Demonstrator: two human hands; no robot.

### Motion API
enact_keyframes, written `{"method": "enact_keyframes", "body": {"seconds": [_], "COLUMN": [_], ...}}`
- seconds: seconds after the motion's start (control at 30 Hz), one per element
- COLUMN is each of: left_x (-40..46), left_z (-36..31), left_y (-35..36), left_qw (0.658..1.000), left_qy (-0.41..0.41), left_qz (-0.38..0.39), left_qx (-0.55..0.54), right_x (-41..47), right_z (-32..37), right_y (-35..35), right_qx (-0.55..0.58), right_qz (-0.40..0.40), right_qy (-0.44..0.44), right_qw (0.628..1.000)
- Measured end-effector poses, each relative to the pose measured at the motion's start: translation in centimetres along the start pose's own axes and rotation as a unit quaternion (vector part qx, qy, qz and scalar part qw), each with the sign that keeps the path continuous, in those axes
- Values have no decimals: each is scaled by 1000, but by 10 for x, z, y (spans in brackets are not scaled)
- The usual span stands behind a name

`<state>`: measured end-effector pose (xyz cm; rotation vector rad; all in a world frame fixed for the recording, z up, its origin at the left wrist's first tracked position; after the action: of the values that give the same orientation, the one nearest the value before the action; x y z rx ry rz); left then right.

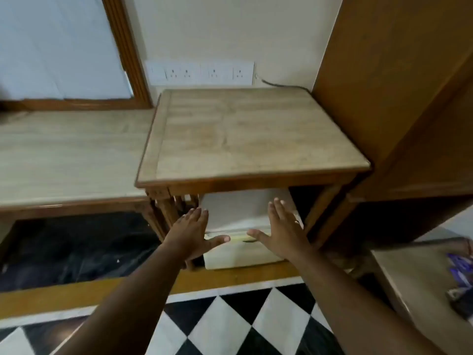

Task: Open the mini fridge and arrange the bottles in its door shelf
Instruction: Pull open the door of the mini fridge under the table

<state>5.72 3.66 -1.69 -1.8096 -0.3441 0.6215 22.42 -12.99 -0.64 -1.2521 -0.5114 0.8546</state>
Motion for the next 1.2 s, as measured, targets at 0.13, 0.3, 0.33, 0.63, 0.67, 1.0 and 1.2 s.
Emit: {"method": "enact_keyframes", "body": {"seconds": [0.13,0.3,0.33,0.63,0.67,1.0,1.2], "left_x": [64,186,208,275,276,283,290], "left_z": [12,38,45,87,85,92,92], "left_y": [100,189,207,279,278,282,285], "left_qw": [1000,999,998,997,998,998,997], "left_qy": [-2,13,9,16,18,24,8], "left_qz": [27,-4,0,-70,-62,-58,-77], "left_qx": [-2,34,55,22,22,28,19], "right_x": [38,135,154,244,243,223,165], "right_z": [-40,-89,-98,-119,-122,-125,-143], "right_y": [107,201,217,304,306,310,320], "right_qx": [-2,42,52,-2,4,25,-15], "right_qz": [33,-33,-44,-87,-93,-48,-15], "right_qy": [6,28,37,32,37,36,18], "right_qw": [999,998,997,996,995,998,1000]}}
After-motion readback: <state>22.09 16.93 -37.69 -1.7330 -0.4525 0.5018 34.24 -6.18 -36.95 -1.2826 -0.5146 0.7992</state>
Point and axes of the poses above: each hand's wrist, its own x-axis towards the middle knuckle, its own y-axis out of the palm, z = x × y, the point moved 7 cm from there along x, towards the middle knuckle, and after that the axes turned 1 degree about -x, right-handed, at the moved point
